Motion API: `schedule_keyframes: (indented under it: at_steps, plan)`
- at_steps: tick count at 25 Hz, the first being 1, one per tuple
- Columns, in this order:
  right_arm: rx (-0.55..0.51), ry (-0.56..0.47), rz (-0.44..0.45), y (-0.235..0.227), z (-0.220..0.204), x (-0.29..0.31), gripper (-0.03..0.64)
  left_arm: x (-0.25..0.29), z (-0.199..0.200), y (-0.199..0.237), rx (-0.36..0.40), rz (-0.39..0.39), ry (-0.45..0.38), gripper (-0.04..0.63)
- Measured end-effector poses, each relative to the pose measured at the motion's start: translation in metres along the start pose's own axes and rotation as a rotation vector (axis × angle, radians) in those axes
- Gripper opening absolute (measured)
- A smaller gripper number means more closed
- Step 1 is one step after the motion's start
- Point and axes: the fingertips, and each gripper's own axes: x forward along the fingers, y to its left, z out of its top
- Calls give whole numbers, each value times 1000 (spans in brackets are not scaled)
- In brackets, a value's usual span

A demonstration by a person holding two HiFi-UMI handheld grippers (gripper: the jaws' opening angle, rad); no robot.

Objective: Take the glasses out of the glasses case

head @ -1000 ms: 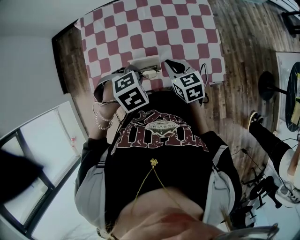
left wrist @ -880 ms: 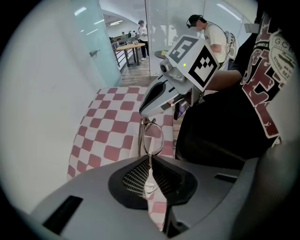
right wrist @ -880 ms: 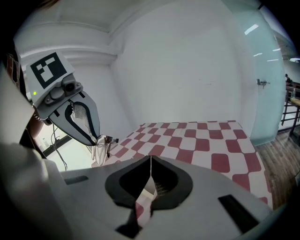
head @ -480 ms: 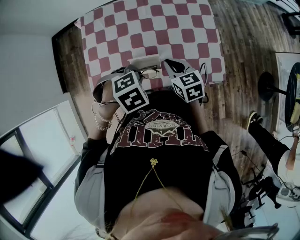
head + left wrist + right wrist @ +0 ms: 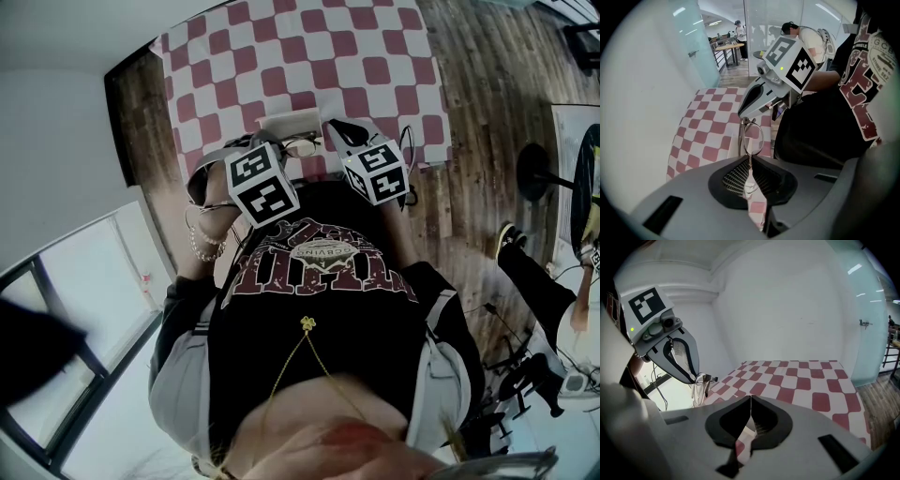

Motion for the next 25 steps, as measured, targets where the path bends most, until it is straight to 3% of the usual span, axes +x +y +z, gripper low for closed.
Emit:
schedule_keyframes:
  at_steps: [25]
  plan:
    - [-14, 11, 7, 2, -4, 1, 20, 6, -4, -3, -3, -18, 20, 28]
